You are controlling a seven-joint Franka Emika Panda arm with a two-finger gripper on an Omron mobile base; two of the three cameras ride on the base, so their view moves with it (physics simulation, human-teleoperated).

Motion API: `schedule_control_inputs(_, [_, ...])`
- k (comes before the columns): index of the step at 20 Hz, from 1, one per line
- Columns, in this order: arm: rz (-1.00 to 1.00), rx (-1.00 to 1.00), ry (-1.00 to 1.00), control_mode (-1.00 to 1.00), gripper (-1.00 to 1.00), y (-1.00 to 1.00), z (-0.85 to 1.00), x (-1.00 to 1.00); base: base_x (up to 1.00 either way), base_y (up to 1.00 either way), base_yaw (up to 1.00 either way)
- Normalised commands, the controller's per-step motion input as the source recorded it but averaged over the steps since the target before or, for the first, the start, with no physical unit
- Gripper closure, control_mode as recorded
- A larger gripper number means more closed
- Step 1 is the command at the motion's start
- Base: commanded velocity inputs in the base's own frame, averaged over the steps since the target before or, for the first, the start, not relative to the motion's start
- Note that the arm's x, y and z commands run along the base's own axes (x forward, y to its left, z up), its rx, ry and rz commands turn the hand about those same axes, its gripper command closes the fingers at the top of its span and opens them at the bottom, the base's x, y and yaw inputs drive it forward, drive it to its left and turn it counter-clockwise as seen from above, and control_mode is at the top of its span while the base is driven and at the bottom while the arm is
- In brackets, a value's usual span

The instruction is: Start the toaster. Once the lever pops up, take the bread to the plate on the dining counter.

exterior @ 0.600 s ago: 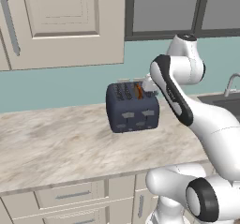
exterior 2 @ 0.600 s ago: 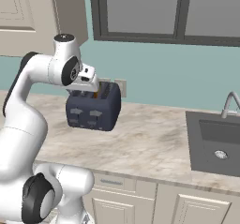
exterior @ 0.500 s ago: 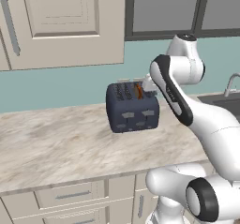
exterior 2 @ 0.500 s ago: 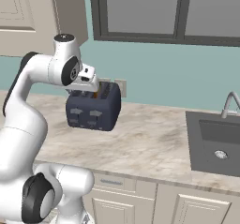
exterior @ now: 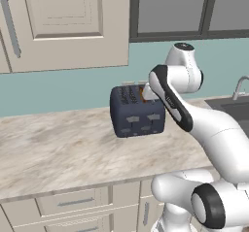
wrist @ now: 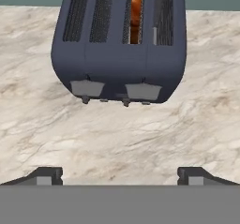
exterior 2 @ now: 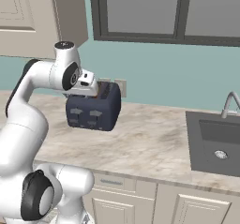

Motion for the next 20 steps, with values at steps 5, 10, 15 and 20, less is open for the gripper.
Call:
schedule_control_inputs(5, [0.00, 0.00, 0.00, -1.00, -1.00, -0.01, -0.49, 0.06, 0.00, 0.00, 0.00])
schedule_control_inputs(10, [0.00, 0.06, 0.00, -1.00, -1.00, -0.40, -0.37, 0.04, 0.00, 0.00, 0.00])
schedule_control_inputs(15, [0.00, 0.01, 0.00, -1.00, -1.00, -0.40, -0.24, 0.21, 0.00, 0.00, 0.00])
schedule_control_inputs(20, [0.00, 0.00, 0.00, -1.00, -1.00, -0.10, -0.22, 0.45, 0.00, 0.00, 0.00])
